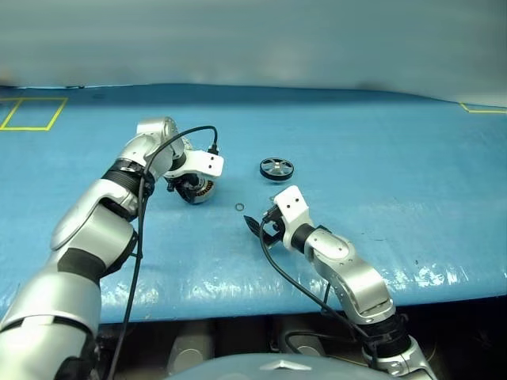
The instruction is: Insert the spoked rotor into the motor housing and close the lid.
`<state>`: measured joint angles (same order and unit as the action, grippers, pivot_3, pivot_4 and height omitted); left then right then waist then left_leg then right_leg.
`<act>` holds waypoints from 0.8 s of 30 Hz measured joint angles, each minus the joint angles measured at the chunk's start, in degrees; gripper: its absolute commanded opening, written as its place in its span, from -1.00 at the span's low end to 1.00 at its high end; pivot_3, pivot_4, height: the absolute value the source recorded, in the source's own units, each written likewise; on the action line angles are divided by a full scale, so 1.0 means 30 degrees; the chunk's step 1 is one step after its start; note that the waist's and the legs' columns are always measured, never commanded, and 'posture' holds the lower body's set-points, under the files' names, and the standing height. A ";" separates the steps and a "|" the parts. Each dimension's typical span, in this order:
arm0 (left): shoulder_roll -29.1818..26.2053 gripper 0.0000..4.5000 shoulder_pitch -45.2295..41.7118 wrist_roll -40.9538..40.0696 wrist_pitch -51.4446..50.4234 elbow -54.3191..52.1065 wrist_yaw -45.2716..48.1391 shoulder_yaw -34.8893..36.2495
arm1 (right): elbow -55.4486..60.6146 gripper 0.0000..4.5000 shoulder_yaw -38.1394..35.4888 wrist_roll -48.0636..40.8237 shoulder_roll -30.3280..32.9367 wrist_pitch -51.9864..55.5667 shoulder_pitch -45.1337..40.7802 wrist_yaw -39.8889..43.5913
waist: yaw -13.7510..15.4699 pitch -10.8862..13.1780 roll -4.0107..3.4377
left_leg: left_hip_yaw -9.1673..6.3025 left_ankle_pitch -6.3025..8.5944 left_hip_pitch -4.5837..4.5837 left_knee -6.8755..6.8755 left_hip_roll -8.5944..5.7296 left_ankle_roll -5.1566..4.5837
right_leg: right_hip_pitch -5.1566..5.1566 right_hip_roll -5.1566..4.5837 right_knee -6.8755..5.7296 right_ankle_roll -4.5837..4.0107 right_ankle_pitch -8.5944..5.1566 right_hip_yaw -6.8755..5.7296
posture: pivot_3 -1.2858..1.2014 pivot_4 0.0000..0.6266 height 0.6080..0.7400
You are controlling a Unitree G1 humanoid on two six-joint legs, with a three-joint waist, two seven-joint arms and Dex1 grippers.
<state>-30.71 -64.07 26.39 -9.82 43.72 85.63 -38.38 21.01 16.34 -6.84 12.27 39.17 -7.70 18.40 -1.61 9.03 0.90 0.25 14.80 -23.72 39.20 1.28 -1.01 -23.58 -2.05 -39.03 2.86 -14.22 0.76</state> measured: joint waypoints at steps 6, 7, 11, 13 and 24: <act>-0.0746 -0.12 0.1690 -0.0006 -0.0153 -0.4048 0.0265 0.0200 | -0.0030 1.00 -0.0085 0.0000 0.0011 -0.0008 -0.0172 0.0011 | 0.0123 0.0000 0.0000 | 0.0005 0.0010 -0.0011 0.0000 -0.0003 -0.0017 | 0.0005 -0.0014 0.0024 0.0000 0.0000 0.0003 | 0.03 -0.52 1.00; -0.0814 -0.12 0.2024 0.0000 -0.0329 -0.4814 0.0255 0.0298 | -0.0034 1.00 -0.0095 0.0000 0.0018 -0.0009 -0.0176 0.0011 | 0.0157 0.0000 0.0000 | 0.0004 0.0010 -0.0014 0.0002 -0.0003 -0.0018 | 0.0006 -0.0015 0.0025 0.0001 0.0000 0.0002 | 0.03 -0.52 1.00; -0.1218 -0.12 0.3221 0.0008 -0.0751 -0.7448 0.0248 0.0472 | -0.0043 1.00 -0.0135 0.0001 0.0015 -0.0016 -0.0173 0.0007 | 0.0176 0.0000 0.0000 | 0.0004 0.0010 -0.0008 0.0004 -0.0004 -0.0017 | 0.0011 -0.0015 0.0022 0.0001 0.0000 0.0001 | 0.03 -0.52 1.00; -0.1450 -0.12 0.3863 -0.0088 -0.1077 -0.8832 0.0371 0.0617 | -0.0044 1.00 -0.0149 0.0000 0.0001 -0.0023 -0.0165 0.0000 | 0.0151 0.0000 -0.0001 | 0.0005 0.0010 -0.0007 0.0003 -0.0003 -0.0017 | 0.0009 -0.0012 0.0022 0.0000 0.0000 0.0002 | 0.03 -0.52 1.00; -0.2958 -0.12 0.6285 -0.1132 -0.2110 -1.4435 0.1954 0.0691 | -0.0055 1.00 -0.0285 0.0004 -0.0177 -0.0075 0.0075 -0.0039 | 0.0121 0.0001 -0.0002 | 0.0008 0.0010 -0.0006 0.0003 0.0000 -0.0017 | 0.0007 -0.0007 0.0021 -0.0001 -0.0001 0.0004 | 0.03 -0.52 1.00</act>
<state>-39.59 -45.21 23.00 -16.15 0.42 91.49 -36.30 20.84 15.49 -6.83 11.74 38.95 -7.47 18.28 -1.25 9.03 0.90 0.28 14.83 -23.74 39.21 1.28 -1.07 -23.56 -2.07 -38.96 2.86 -14.22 0.77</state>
